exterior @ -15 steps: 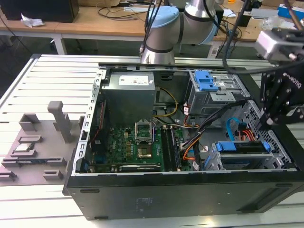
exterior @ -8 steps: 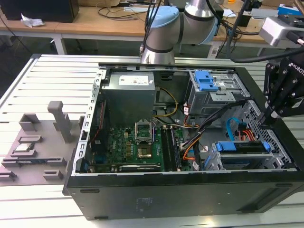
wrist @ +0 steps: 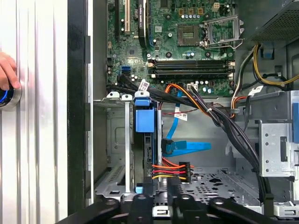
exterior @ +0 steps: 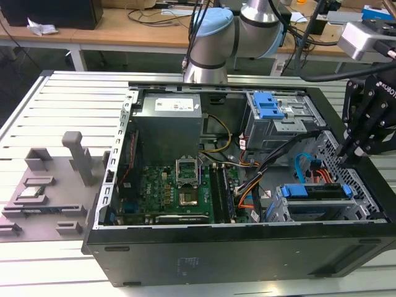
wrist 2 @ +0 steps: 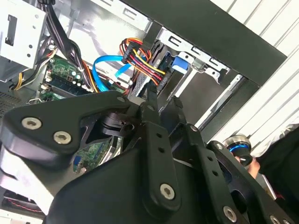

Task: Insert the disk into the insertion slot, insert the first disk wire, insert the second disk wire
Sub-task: 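Insert the second disk wire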

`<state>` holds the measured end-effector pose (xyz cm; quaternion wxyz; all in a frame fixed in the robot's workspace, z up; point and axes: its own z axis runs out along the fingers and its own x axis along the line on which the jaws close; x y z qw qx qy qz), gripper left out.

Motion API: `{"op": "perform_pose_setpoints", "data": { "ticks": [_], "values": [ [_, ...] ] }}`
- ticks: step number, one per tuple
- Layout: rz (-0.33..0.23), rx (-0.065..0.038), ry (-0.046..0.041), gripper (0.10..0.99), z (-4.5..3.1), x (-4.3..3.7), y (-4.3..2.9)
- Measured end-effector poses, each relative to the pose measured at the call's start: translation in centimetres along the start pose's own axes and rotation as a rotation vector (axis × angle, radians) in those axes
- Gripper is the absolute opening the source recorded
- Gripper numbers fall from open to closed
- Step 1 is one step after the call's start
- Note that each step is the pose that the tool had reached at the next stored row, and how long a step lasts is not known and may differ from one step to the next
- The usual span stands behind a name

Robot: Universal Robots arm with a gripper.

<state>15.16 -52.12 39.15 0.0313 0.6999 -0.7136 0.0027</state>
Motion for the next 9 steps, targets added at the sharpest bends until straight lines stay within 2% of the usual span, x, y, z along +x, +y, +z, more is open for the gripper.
{"op": "perform_pose_setpoints", "data": {
  "ticks": [3,9],
  "values": [
    [0.000,0.000,0.0002,0.302,0.24,-0.03,0.26],
    [0.000,0.000,0.0000,0.302,1.29,-0.36,1.68]
  ]
}}
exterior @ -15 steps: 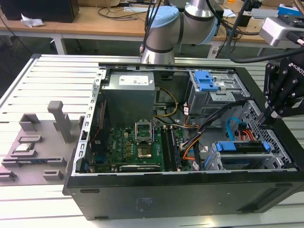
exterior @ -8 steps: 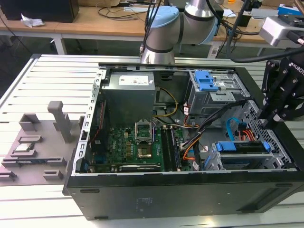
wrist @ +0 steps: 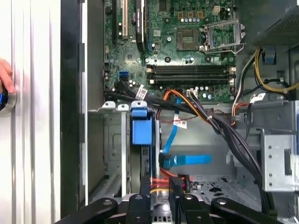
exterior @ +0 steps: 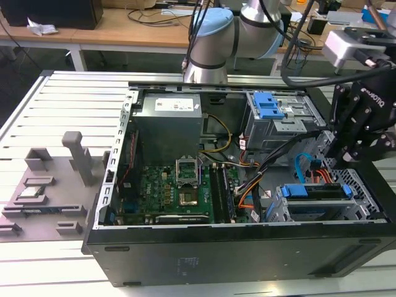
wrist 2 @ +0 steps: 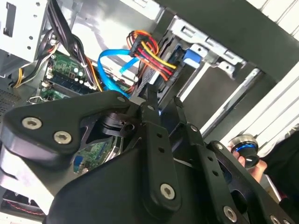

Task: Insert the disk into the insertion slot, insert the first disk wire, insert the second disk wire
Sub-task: 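Insert the second disk wire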

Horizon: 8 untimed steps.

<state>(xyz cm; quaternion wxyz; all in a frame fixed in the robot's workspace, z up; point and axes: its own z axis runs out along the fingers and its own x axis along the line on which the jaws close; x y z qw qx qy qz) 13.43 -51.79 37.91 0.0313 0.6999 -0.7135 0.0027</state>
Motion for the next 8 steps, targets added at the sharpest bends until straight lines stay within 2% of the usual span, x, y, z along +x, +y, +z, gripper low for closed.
{"op": "perform_pose_setpoints", "data": {
  "ticks": [4,5,6,8],
  "values": [
    [0.000,0.000,0.0000,0.302,0.33,-0.05,1.10],
    [0.000,0.000,0.0000,0.302,0.56,-0.09,1.73],
    [0.000,0.000,0.0000,0.302,0.78,-0.11,1.95],
    [0.000,0.000,0.0025,0.302,0.91,-0.11,1.96]
  ]
}}
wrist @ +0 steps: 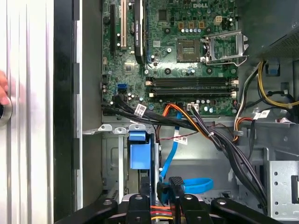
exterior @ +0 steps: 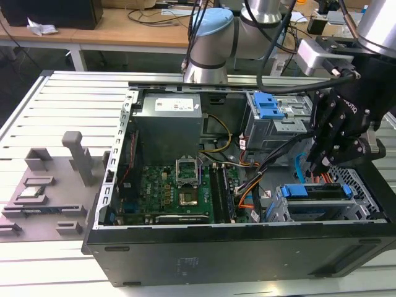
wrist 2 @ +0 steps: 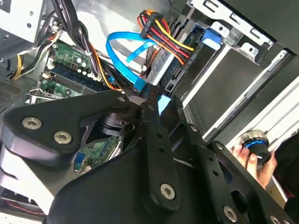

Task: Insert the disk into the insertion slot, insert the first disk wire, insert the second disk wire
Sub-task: 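Insert the second disk wire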

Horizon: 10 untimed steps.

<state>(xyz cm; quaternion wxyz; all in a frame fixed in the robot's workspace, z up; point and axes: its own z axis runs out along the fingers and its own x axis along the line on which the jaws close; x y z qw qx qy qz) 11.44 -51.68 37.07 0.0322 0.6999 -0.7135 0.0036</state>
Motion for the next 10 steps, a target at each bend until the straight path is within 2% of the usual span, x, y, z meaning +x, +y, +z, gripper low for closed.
{"op": "perform_pose_setpoints", "data": {
  "ticks": [4,6,9,10],
  "values": [
    [0.000,0.000,0.0010,0.290,0.01,0.00,0.00],
    [0.000,0.000,0.0016,0.161,0.01,0.00,0.00],
    [0.000,0.000,0.0023,0.161,0.02,0.06,0.00],
    [0.000,0.000,0.0024,0.161,0.04,0.52,0.00]
  ]
}}
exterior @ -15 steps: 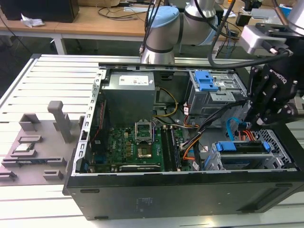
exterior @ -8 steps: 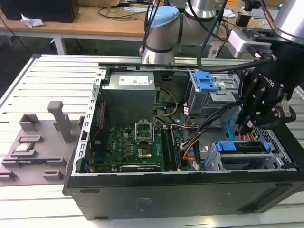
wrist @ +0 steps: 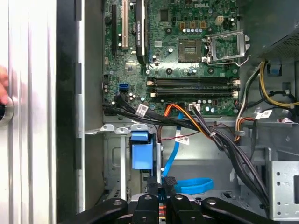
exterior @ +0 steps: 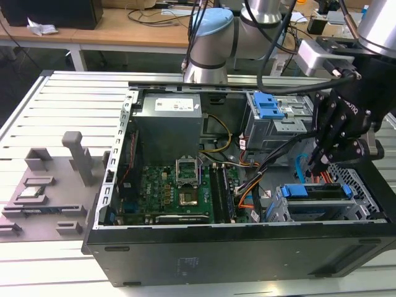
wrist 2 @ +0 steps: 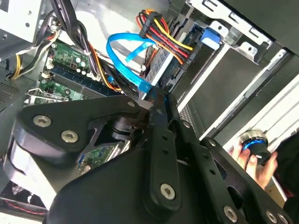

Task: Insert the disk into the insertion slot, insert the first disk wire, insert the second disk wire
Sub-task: 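Insert the second disk wire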

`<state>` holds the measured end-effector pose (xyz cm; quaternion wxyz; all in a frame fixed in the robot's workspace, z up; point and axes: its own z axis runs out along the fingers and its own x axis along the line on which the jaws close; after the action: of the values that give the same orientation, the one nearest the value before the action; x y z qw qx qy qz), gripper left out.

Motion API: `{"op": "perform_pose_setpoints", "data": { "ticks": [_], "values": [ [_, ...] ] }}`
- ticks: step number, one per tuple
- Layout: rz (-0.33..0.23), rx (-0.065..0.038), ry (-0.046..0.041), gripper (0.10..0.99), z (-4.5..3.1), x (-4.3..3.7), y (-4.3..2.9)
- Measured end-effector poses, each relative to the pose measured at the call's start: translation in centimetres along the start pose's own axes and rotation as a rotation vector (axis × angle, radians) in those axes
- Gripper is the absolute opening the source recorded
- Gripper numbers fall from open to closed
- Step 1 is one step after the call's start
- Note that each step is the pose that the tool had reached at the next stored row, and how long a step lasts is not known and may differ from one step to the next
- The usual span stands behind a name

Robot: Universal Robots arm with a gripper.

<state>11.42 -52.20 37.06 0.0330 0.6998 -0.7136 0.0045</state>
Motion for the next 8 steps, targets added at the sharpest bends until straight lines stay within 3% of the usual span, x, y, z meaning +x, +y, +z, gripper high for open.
{"op": "perform_pose_setpoints", "data": {
  "ticks": [3,8],
  "values": [
    [0.000,0.000,0.0000,0.161,0.22,0.66,-0.03],
    [0.000,0.000,0.0003,0.161,1.62,0.67,-0.72]
  ]
}}
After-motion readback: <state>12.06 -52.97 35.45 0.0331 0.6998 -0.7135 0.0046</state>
